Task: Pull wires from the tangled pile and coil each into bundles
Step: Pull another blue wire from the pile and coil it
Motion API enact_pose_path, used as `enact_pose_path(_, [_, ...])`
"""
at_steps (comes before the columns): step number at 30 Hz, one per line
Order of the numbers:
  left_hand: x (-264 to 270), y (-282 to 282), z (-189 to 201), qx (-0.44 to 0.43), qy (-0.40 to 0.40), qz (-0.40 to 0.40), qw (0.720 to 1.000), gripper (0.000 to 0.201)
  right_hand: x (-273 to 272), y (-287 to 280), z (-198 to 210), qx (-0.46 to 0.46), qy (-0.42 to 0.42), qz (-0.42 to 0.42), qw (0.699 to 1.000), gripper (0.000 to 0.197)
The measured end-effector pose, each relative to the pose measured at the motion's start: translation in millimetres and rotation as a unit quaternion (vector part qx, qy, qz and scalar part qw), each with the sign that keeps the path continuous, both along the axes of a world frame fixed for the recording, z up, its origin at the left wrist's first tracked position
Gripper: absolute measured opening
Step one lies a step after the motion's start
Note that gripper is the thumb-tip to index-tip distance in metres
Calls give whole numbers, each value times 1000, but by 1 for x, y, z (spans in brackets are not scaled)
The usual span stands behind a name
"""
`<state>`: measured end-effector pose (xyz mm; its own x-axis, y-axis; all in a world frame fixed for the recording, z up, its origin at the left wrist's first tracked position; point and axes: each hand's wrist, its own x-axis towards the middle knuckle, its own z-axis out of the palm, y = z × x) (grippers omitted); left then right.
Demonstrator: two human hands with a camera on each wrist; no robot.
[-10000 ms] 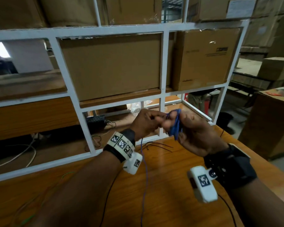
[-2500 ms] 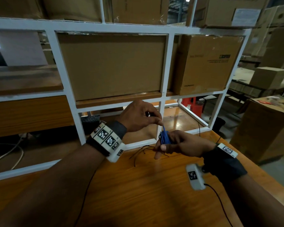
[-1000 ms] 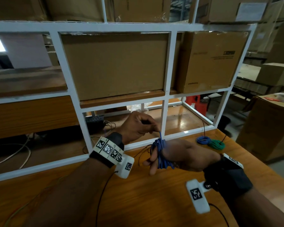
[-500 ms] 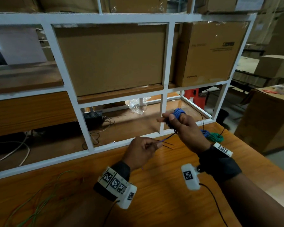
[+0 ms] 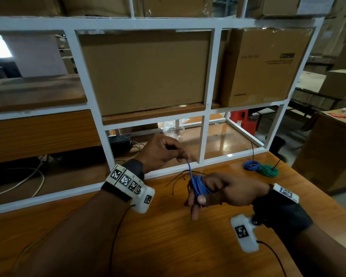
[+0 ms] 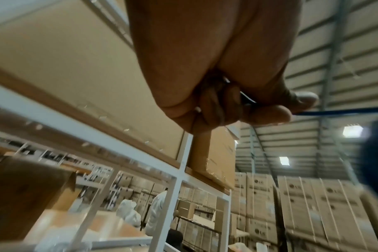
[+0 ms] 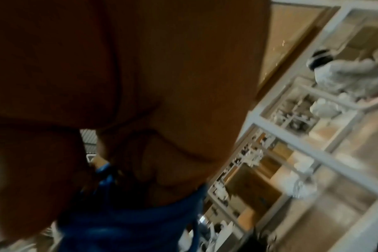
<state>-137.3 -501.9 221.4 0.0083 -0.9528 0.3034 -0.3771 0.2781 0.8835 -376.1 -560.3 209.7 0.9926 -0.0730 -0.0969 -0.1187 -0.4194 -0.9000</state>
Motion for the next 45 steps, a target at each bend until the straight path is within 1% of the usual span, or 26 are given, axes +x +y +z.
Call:
enact_pose_path(2, [-3,-6,-9,-9,65,15,998,4,4,7,-7,75,-49,41,995,19])
enact_pose_path(4, [-10,-7,-24,4,109,13,994,8,8,10,-14,189,-88,62,976,19])
enact_pose_path(6, [-20,-6,-38,20,173,9,985,6,9,9,-15,262,-108,75,956,18])
enact_pose_path(8, [-28,-2,-47,22,203,4,979,6,8,5,-14,277,-122,68,951,18])
enact_pose_path(10, [-32,2,-49,15,186,-7,982,12,6,-2,-16,278,-126,54,951,19])
enact_pose_path(13, [-30,2,-40,11,171,-46,984,32,1,-15,-21,306,-118,24,944,18])
enact_pose_path(16, [-30,2,-27,35,123,-108,986,35,-4,-28,-23,360,-133,6,924,16])
enact_pose_path(17, [-33,4,-25,48,128,-119,983,35,-6,-30,-23,376,-139,4,916,16])
enact_pose_path(18, [-37,7,-23,68,165,-129,976,37,-7,-32,-24,387,-147,2,910,15])
enact_pose_path(19, [-42,9,-23,90,213,-143,962,42,-9,-33,-25,393,-156,1,906,14])
enact_pose_path(20, [-48,11,-23,108,244,-157,951,52,-10,-34,-26,402,-162,-2,901,14])
enact_pose_path(21, [-52,11,-23,122,241,-159,950,60,-11,-35,-28,415,-168,-3,894,13])
enact_pose_path(22, [-56,11,-23,128,216,-150,956,63,-12,-36,-30,430,-171,-4,887,13])
enact_pose_path(24, [-63,8,-25,124,173,-136,968,55,-15,-39,-34,431,-171,-14,886,13])
enact_pose_path(25, [-65,6,-28,118,173,-139,968,50,-17,-41,-36,419,-170,-22,892,14])
enact_pose_path(28, [-67,2,-38,88,196,-142,966,40,-22,-46,-41,403,-168,-31,899,17])
enact_pose_path(30, [-70,0,-44,77,210,-128,966,38,-23,-46,-45,414,-169,-34,894,17])
enact_pose_path(32, [-76,-2,-50,67,230,-90,967,36,-22,-47,-50,428,-171,-48,886,18])
enact_pose_path(35, [-81,-6,-60,57,242,-31,968,32,-20,-46,-55,457,-169,-94,868,20])
enact_pose_path(38, [-86,-7,-65,54,232,1,971,30,-17,-40,-61,480,-179,-177,841,22])
enact_pose_path(40, [-89,-7,-66,50,224,19,973,30,-11,-33,-62,439,-200,-252,839,26])
enact_pose_path(42, [-91,-7,-67,39,214,40,975,29,-3,-25,-62,348,-228,-346,841,30])
enact_pose_path(43, [-89,-8,-69,28,198,53,978,29,0,-22,-63,311,-236,-391,833,29])
enact_pose_path(45, [-81,-9,-73,2,129,82,988,28,-1,-17,-66,280,-230,-452,815,34])
